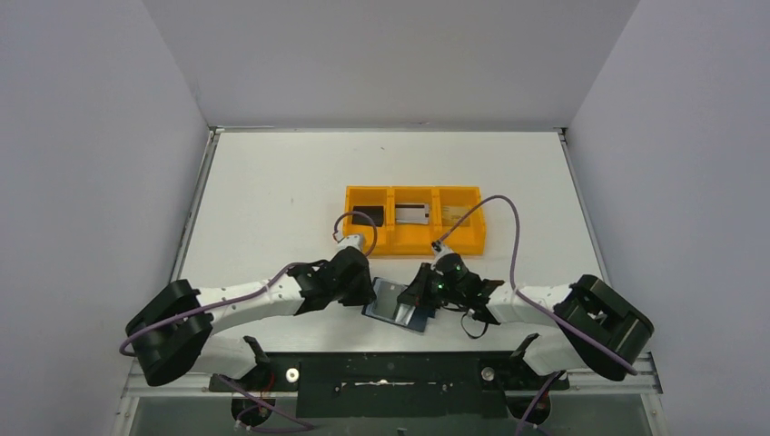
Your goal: Take the credit cards out of the card holder
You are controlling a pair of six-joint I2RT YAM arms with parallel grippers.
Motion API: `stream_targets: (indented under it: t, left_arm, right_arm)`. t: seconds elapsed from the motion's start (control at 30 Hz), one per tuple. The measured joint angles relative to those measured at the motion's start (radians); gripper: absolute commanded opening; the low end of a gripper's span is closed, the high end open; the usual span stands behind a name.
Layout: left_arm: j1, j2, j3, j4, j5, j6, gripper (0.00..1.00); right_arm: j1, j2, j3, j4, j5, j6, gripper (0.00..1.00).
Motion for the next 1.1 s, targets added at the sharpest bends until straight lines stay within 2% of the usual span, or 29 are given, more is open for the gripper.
stream_targets:
  t: [0.17, 0.33, 0.6, 0.7, 0.9, 0.97, 1.1]
  left_arm:
    - [-0.026, -0.137, -0.066, 0.016, -0.049, -0.005, 0.46]
    - [-0.029, -0.166, -0.082, 0.041, -0.053, 0.003, 0.47]
    - [-0.027, -0.016, -0.037, 0.023, -0.066, 0.05, 0.47]
    - [-0.023, 0.006, -0.019, 0.021, -0.071, 0.068, 0.42]
    - [-0.016, 0.042, 0.009, -0.003, -0.101, 0.09, 0.21]
    - [-0.015, 0.045, 0.009, -0.006, -0.111, 0.086, 0.17]
    - [-0.016, 0.051, 0.009, -0.002, -0.121, 0.073, 0.08]
  right_arm:
    - [0.0, 0.128, 0.162, -0.057, -0.054, -0.144, 0.06]
    - [0.0, 0.224, 0.252, -0.085, -0.108, -0.244, 0.07]
    - [-0.004, 0.25, 0.266, -0.089, -0.151, -0.288, 0.08]
    - [-0.011, 0.262, 0.265, -0.074, -0.159, -0.285, 0.09]
    - [-0.021, 0.283, 0.246, -0.016, -0.161, -0.242, 0.19]
    - [-0.021, 0.283, 0.235, 0.002, -0.153, -0.21, 0.23]
    - [-0.018, 0.274, 0.206, 0.04, -0.127, -0.138, 0.24]
